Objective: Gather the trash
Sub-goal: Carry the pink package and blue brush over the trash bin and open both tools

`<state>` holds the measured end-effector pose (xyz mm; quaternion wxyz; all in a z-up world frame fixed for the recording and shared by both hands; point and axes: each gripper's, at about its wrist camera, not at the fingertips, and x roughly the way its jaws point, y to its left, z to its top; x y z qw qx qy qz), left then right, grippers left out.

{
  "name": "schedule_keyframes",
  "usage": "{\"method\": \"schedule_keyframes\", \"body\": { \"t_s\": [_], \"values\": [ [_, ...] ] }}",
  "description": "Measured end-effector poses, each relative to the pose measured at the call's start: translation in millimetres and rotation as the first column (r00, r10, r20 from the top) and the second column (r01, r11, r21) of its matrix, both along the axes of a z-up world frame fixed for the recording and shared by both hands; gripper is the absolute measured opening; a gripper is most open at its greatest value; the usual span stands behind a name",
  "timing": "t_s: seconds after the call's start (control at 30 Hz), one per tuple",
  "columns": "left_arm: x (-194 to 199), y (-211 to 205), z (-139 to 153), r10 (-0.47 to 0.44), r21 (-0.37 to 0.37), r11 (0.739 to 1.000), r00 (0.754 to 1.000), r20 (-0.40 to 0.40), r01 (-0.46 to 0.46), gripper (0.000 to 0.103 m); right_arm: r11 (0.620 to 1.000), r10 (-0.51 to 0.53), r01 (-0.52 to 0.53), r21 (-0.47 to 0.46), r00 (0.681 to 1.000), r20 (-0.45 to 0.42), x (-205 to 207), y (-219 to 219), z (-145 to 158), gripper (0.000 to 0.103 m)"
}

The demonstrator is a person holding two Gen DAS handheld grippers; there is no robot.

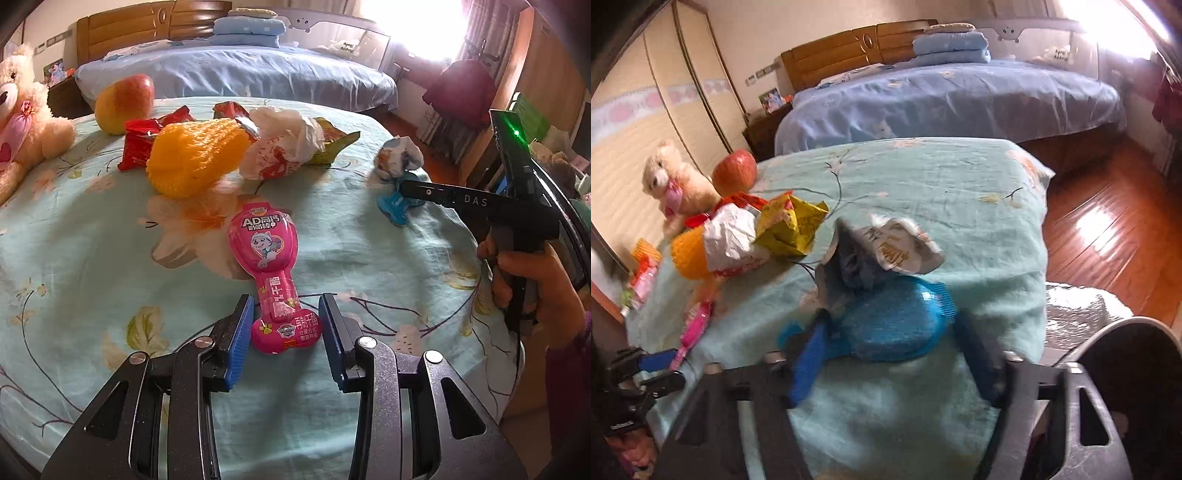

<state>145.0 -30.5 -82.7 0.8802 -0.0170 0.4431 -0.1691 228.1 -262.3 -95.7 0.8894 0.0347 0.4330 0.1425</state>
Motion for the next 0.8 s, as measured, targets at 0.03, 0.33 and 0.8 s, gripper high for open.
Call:
{"method": "schedule_keyframes", "body": {
  "t_s": [0.03,0.33,0.8],
  "values": [
    [0,-1,0,-0.002,0.000,1.000,1.000,0.001,0.002,0.035,1.000,-0.005,0.005,-0.004,1.000,0.000,-1,1,1,0.061],
    [-10,-9,9,-0.043,-0.014,0.999,0.999,0.018,0.043,0.035,0.998,-0.024,0.023,0.062,0.999,0.021,-38,2,10,0.061],
    [-26,-66,20,-0.186,-0.016,0.982,0.981,0.056,0.187,0.035,0.979,-0.189,0.184,0.091,0.981,0.048,-97,-40,26,0.061]
  ]
}}
